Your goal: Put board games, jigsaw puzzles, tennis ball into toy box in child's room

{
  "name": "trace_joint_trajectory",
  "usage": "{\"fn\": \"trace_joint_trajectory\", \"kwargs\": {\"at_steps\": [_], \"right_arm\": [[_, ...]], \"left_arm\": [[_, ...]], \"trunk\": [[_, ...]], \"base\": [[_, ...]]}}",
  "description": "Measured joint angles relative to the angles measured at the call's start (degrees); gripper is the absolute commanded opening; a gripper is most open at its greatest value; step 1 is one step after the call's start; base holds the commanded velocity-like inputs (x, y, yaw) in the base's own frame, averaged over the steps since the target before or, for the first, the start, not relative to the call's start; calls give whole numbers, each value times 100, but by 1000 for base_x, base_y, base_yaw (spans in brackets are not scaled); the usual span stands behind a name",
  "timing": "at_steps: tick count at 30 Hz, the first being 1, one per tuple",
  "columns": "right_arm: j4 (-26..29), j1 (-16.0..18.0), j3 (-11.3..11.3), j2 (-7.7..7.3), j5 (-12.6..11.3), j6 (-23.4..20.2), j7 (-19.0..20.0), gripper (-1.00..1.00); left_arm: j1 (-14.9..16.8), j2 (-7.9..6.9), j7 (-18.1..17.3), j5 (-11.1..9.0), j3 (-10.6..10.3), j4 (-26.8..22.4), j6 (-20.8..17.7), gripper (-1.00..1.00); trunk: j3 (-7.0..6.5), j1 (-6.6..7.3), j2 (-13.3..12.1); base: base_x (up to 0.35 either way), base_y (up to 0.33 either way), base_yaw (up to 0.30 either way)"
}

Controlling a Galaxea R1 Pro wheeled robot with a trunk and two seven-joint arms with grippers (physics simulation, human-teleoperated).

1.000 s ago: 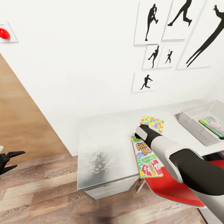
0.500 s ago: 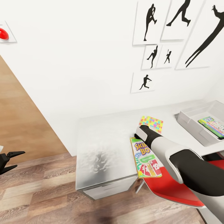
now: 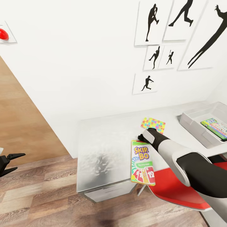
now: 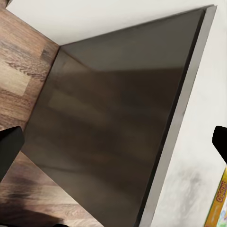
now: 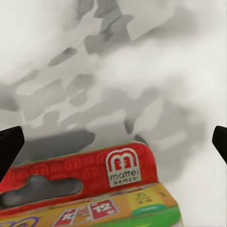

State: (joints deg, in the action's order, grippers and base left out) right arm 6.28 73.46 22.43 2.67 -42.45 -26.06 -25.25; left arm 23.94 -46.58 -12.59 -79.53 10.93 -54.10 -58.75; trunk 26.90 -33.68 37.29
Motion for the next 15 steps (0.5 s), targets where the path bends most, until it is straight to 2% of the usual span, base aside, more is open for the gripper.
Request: {"fn": "trace_joint_trajectory", "kwargs": {"at_steps": [15], "right_arm": [[0, -1, 2, -11, 4, 8, 87, 100]], "left_arm": [[0, 0, 0, 0, -2, 1, 0, 100]], "trunk": [[0, 0, 0]], "base": [[0, 0, 0]]}}
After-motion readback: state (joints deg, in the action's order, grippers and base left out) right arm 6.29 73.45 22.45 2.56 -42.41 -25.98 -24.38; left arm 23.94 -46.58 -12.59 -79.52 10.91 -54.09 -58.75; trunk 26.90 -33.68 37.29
